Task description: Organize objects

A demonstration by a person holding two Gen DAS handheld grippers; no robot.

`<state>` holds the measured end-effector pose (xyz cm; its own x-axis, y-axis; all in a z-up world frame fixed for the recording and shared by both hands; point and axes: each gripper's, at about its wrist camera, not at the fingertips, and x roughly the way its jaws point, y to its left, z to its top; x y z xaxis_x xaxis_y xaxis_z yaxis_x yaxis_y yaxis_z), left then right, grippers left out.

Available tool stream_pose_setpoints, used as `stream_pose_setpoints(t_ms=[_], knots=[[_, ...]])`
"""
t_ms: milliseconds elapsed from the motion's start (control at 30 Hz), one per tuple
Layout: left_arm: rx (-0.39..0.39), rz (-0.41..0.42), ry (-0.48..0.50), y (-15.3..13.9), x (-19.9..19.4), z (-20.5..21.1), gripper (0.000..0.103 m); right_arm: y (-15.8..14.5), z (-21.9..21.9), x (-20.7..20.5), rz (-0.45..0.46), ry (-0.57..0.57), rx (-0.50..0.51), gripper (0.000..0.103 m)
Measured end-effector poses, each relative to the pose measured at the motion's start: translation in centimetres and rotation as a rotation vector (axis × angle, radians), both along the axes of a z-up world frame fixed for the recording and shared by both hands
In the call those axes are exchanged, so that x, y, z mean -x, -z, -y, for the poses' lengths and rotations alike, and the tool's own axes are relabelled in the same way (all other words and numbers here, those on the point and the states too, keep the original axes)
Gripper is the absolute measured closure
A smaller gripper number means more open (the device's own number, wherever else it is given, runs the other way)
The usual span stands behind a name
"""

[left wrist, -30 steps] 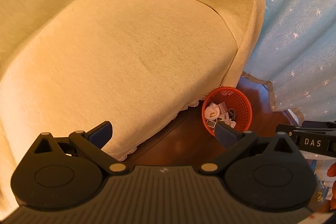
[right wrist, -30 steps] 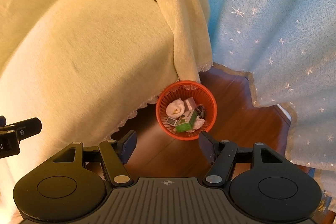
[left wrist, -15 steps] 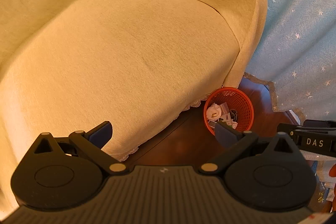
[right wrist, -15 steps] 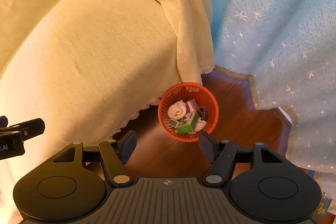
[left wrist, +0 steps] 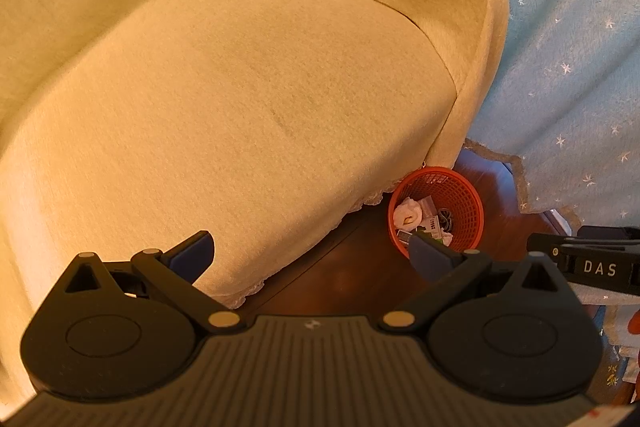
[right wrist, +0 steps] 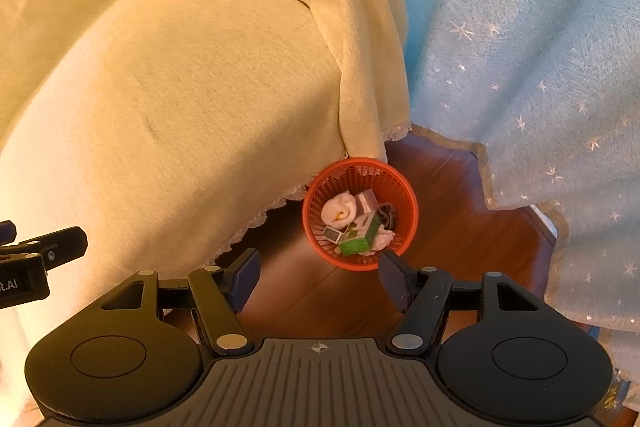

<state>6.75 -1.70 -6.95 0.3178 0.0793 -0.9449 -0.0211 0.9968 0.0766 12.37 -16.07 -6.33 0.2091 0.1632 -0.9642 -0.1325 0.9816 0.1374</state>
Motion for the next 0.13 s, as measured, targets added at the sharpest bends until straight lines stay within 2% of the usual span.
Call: stream_pose_setpoints(t_ms=[133], knots=[[0.002,0.009,-0.010,-0.01,0.16,0.01,0.001,0.00,-0.04,0.05,-0.001,0.000,0.000,0.040]])
